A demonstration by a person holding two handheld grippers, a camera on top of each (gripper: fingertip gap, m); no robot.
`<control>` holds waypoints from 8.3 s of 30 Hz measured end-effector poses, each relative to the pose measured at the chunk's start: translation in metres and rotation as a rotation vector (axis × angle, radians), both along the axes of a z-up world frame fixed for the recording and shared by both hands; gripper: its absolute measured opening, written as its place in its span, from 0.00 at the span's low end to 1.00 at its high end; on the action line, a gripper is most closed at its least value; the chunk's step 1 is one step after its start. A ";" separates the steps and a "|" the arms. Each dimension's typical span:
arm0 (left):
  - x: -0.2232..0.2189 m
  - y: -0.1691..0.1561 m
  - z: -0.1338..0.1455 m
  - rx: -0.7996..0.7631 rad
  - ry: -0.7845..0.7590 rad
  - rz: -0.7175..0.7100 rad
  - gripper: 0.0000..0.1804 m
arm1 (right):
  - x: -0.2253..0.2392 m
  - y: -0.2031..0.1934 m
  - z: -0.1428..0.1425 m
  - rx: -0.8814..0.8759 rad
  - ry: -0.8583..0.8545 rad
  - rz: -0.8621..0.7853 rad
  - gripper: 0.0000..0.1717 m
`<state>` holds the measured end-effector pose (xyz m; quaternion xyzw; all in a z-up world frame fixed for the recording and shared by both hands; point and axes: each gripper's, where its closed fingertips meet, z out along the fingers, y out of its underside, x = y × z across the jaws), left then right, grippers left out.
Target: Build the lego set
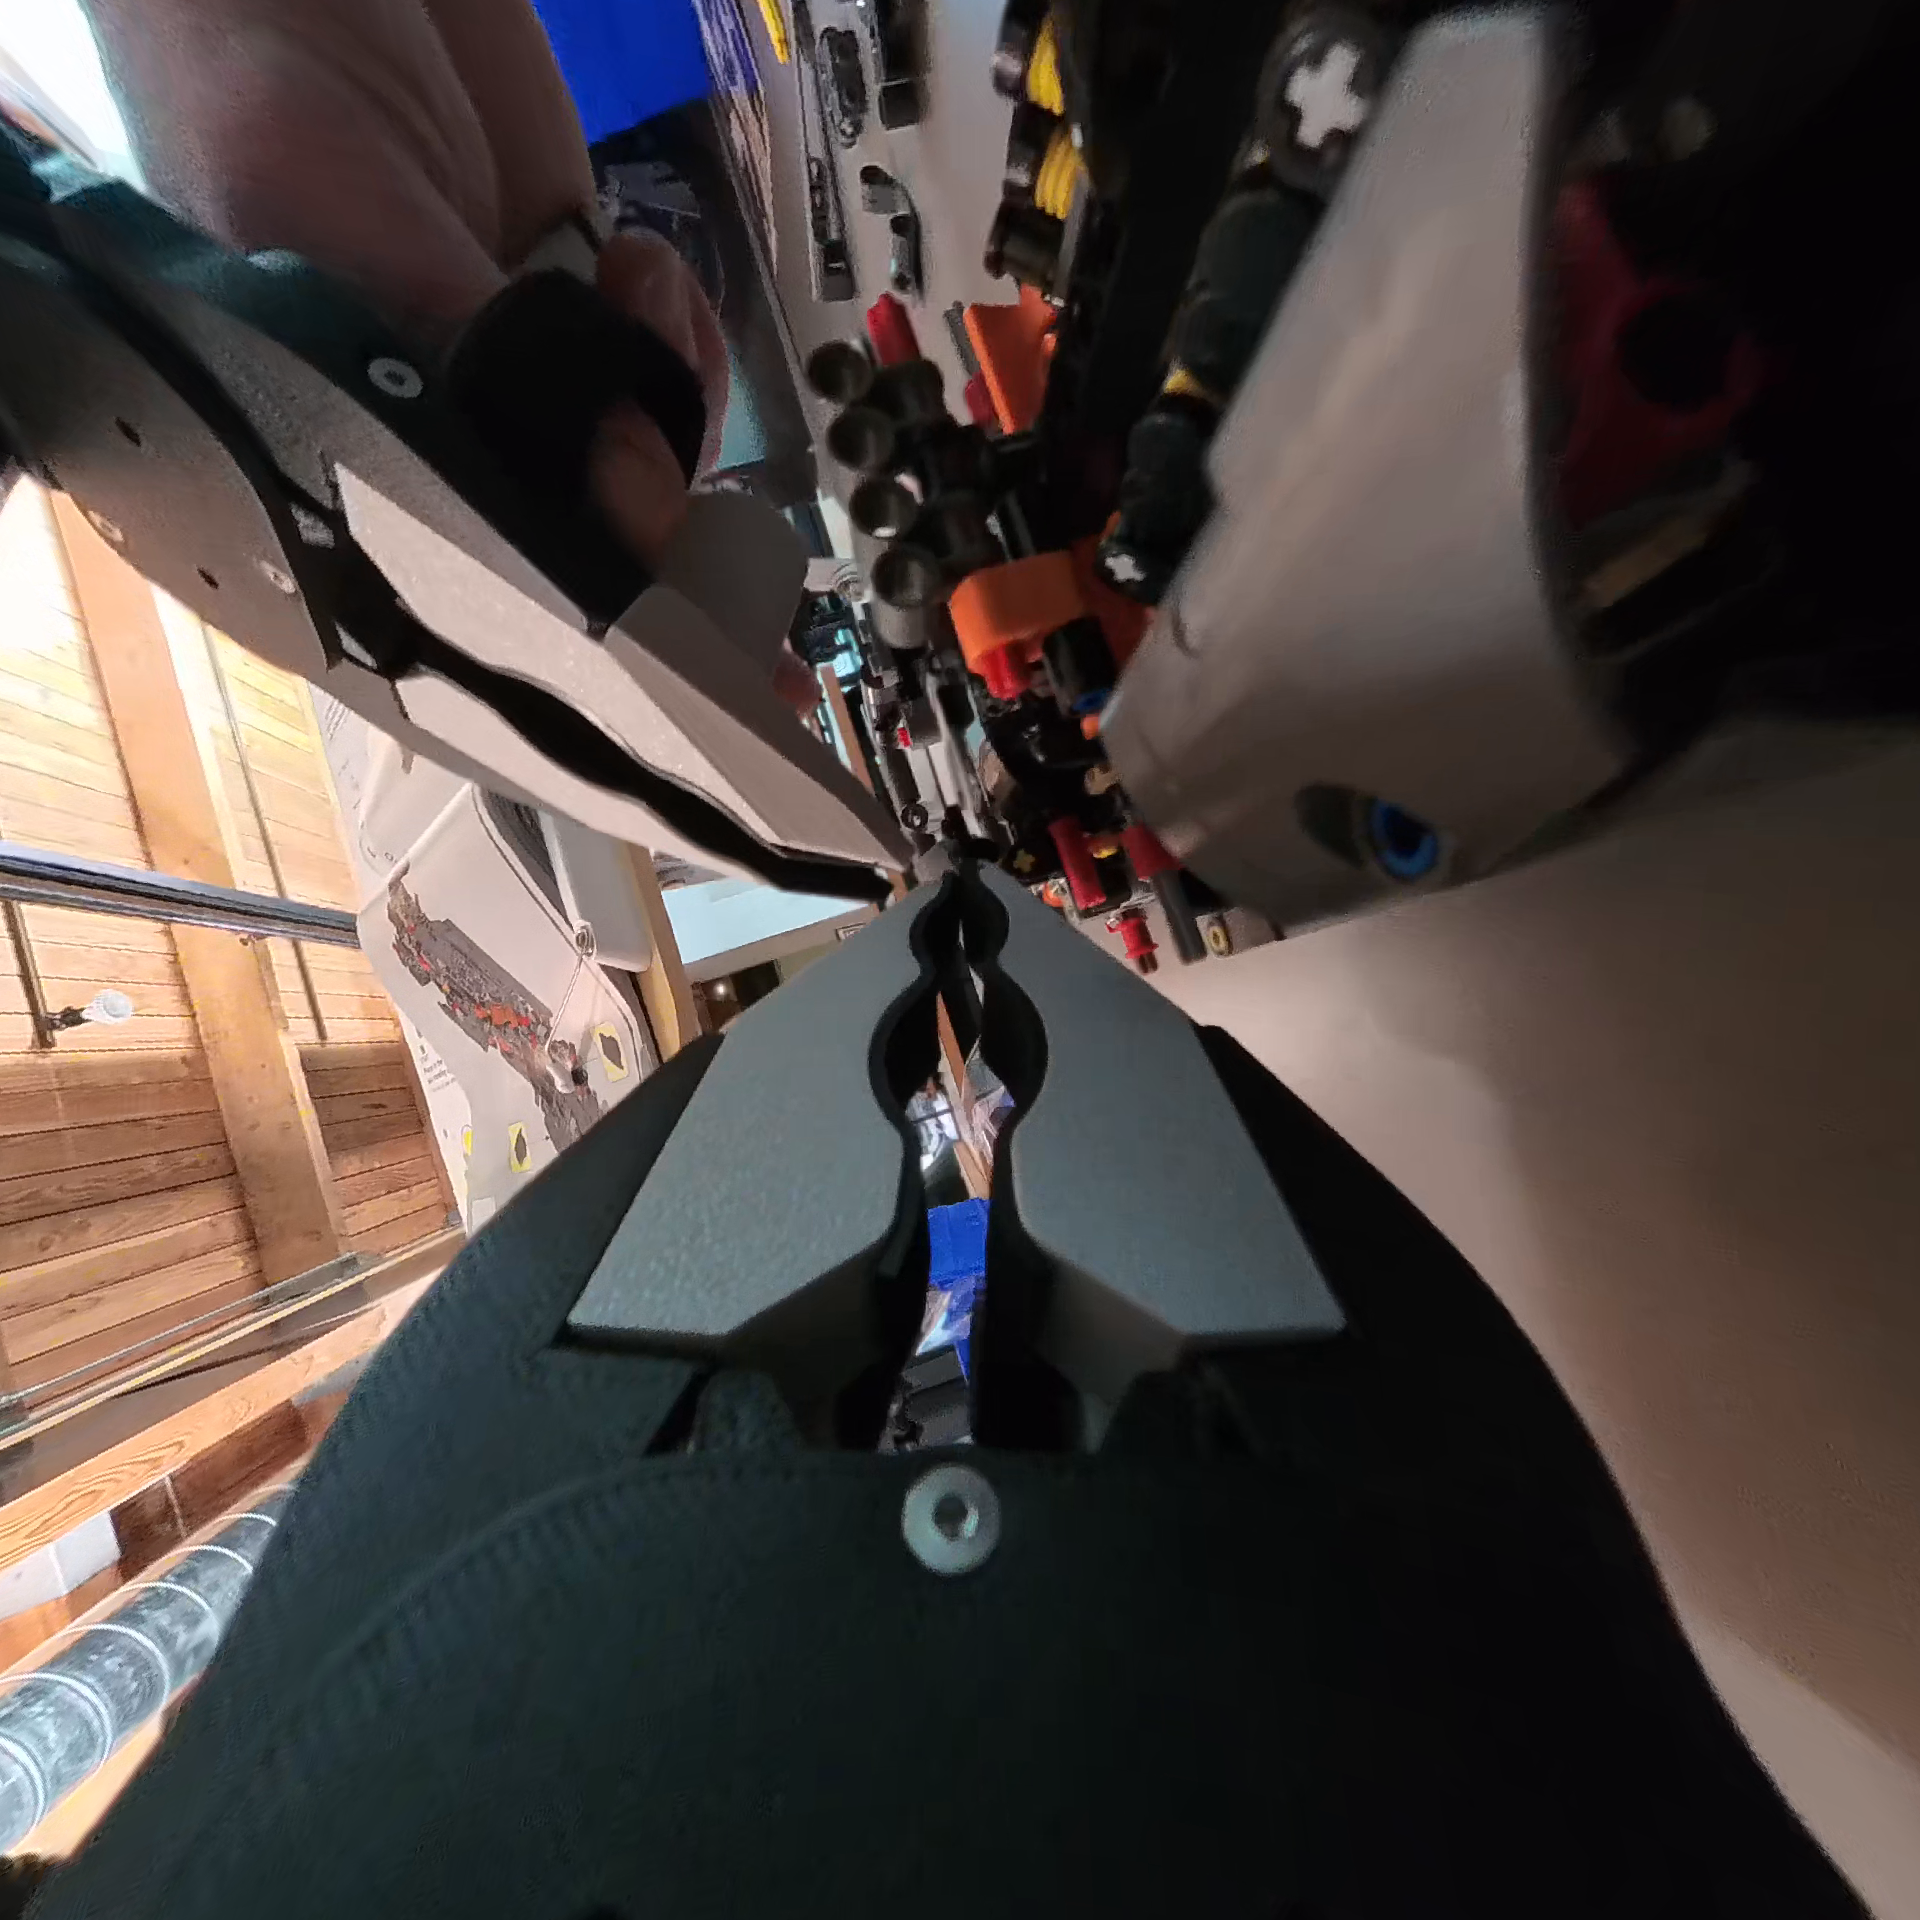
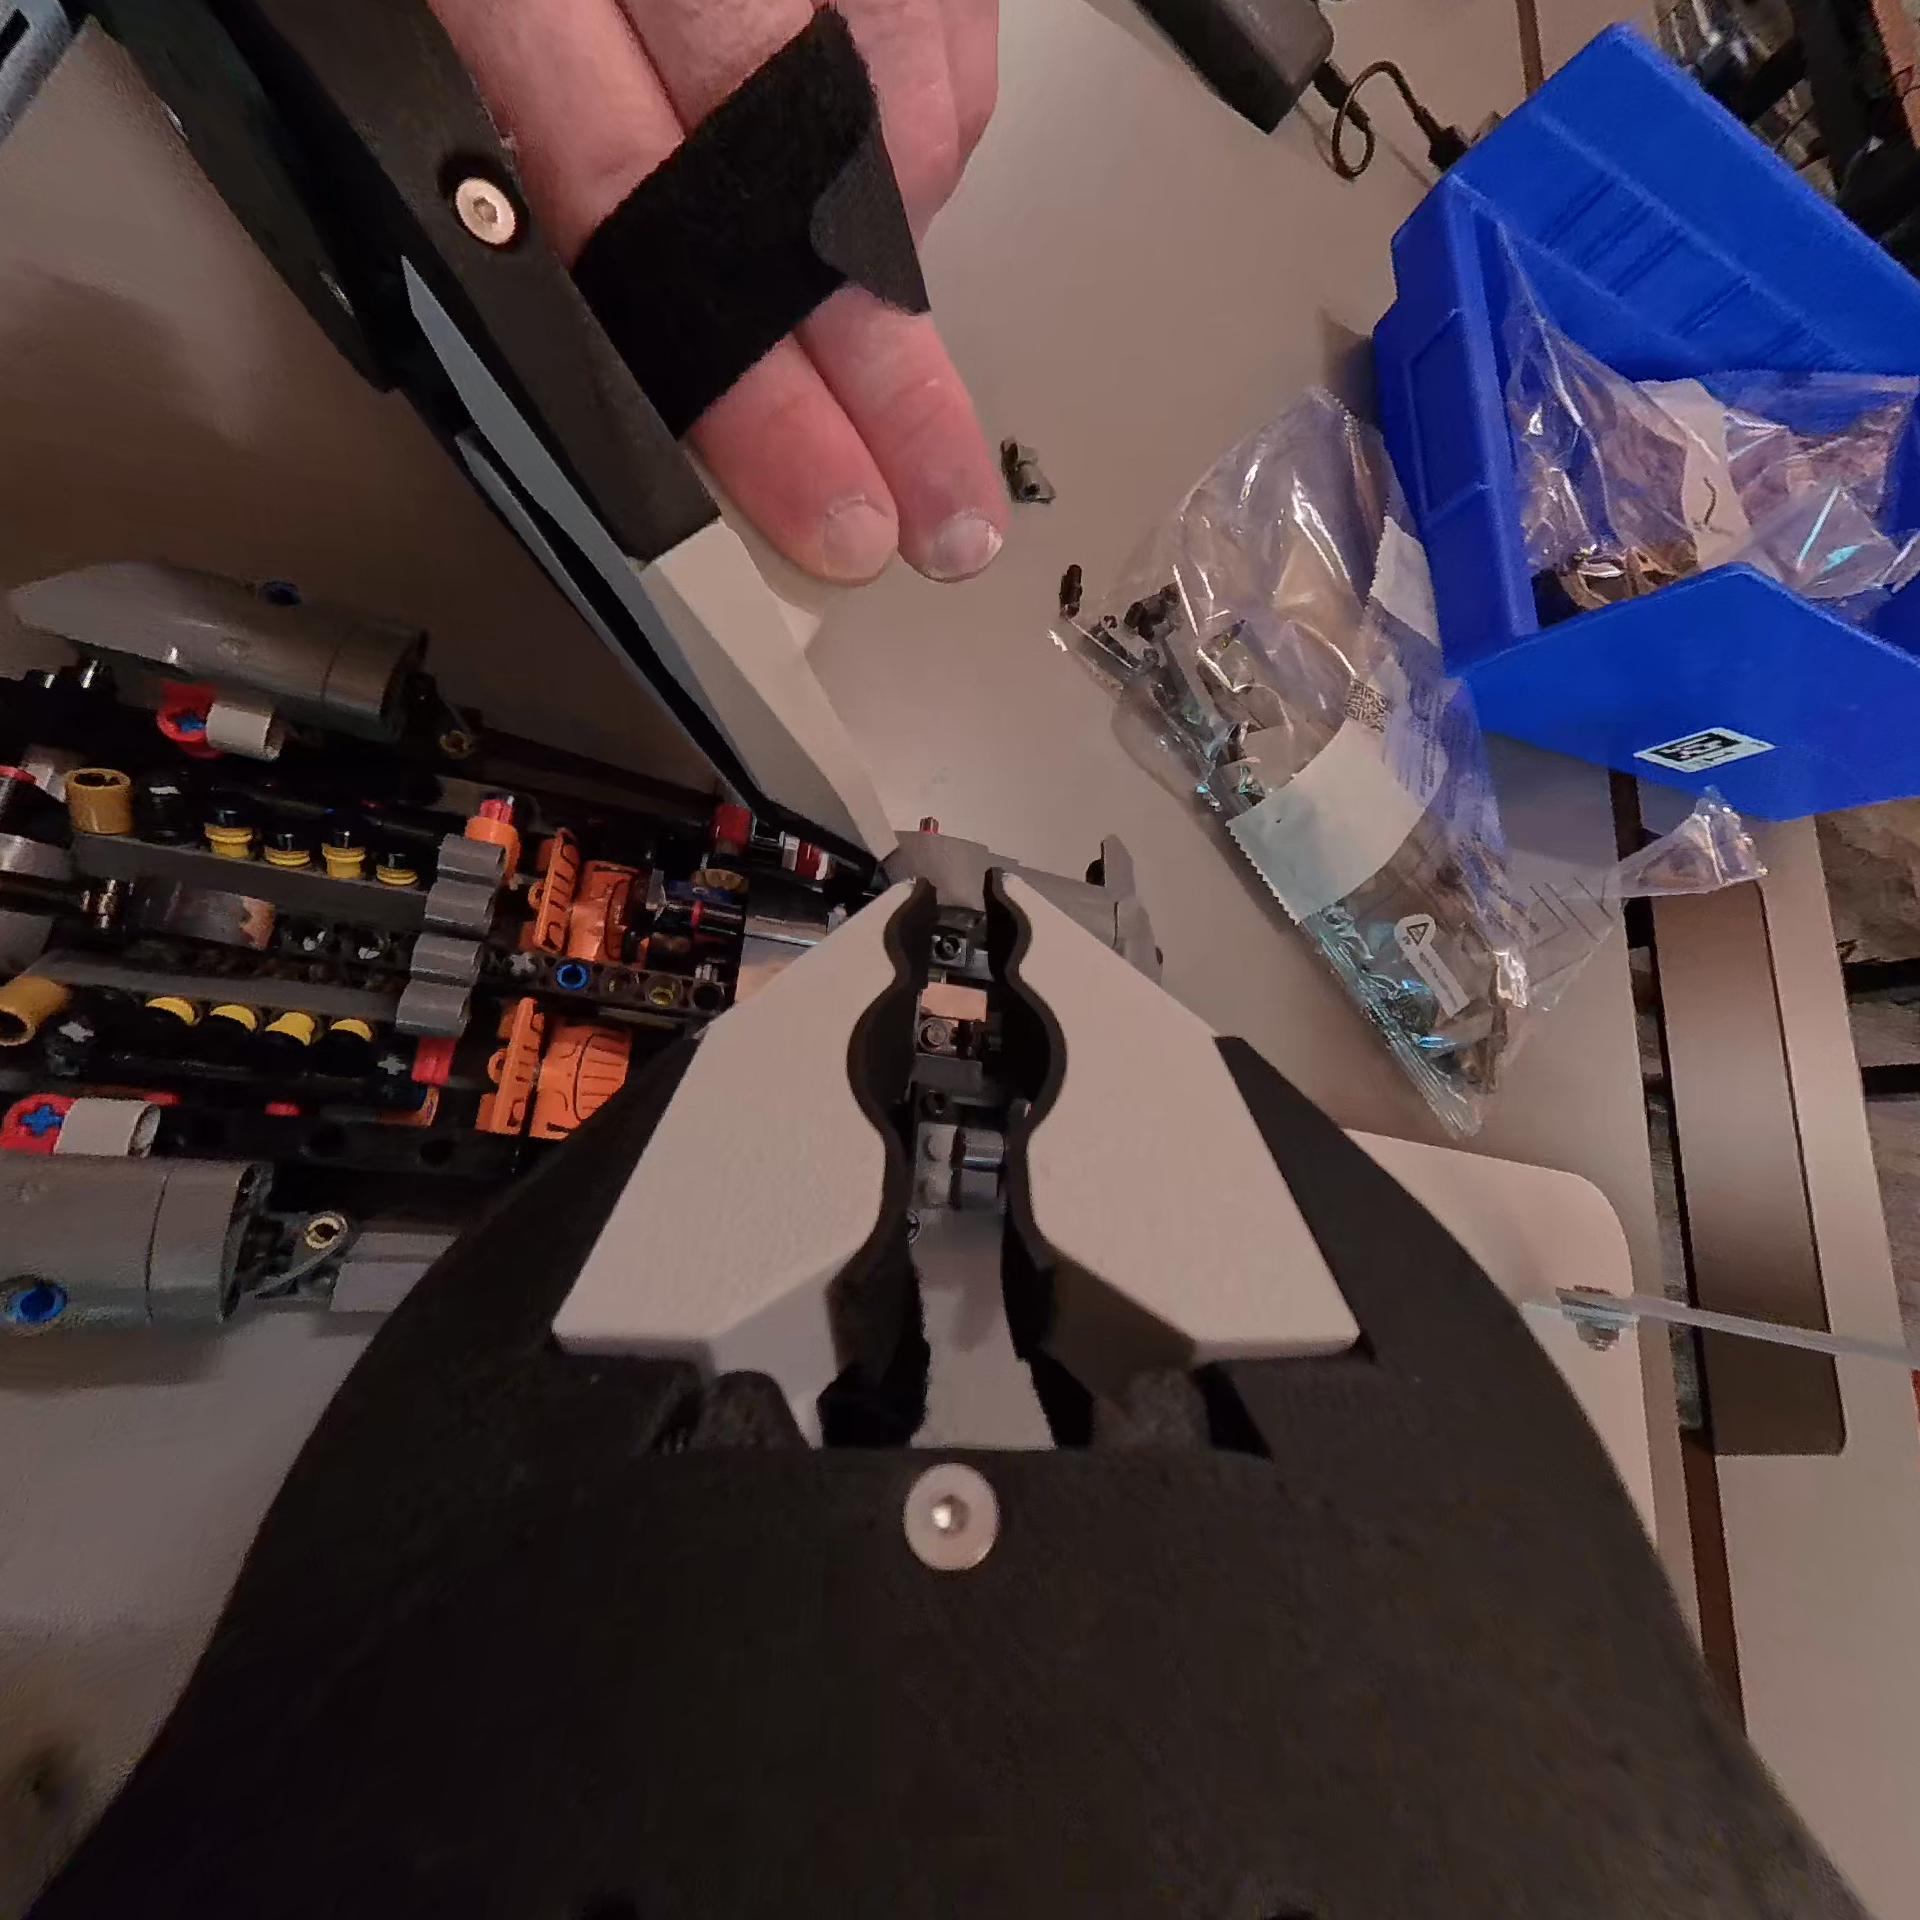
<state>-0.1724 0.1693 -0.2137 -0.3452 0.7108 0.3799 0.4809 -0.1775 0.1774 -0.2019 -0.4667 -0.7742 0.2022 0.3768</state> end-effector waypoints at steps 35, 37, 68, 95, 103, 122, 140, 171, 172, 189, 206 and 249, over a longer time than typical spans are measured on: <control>-0.011 0.016 -0.002 -0.374 -0.300 0.039 0.05 | 0.002 0.002 -0.013 -0.025 -0.068 0.032 0.05; -0.010 0.016 -0.002 -0.381 -0.302 0.029 0.04 | 0.002 0.003 -0.014 -0.034 -0.068 0.031 0.04; -0.005 0.018 -0.006 -0.430 -0.230 -0.019 0.02 | 0.005 0.003 -0.017 -0.116 -0.059 0.022 0.09; -0.002 0.021 -0.007 -0.460 -0.241 -0.011 0.02 | 0.017 0.001 -0.017 -0.172 -0.047 0.019 0.04; -0.005 0.024 -0.008 -0.447 -0.244 0.006 0.01 | 0.014 0.019 0.003 -0.124 -0.007 -0.001 0.05; 0.000 0.021 -0.007 -0.437 -0.285 -0.035 0.03 | 0.009 0.020 -0.013 -0.062 -0.001 -0.045 0.00; -0.015 0.026 0.010 -0.444 -0.349 0.016 0.06 | 0.067 0.016 0.026 -0.072 0.003 -0.119 0.06; -0.012 0.000 0.035 -0.401 -0.371 0.021 0.05 | 0.176 -0.092 -0.061 -0.128 -0.351 -0.087 0.08; -0.012 0.000 0.033 -0.403 -0.367 0.023 0.05 | 0.172 -0.091 -0.061 -0.029 -0.370 -0.025 0.09; -0.018 0.000 0.024 -0.424 -0.349 0.030 0.06 | 0.166 -0.088 -0.048 -0.199 -0.190 -0.531 0.16; -0.016 -0.002 0.022 -0.421 -0.329 0.026 0.05 | 0.184 -0.085 -0.044 -0.138 -0.207 -0.543 0.12; -0.019 -0.005 0.026 -0.413 -0.321 0.032 0.05 | 0.168 -0.069 -0.053 -0.121 -0.080 -0.526 0.03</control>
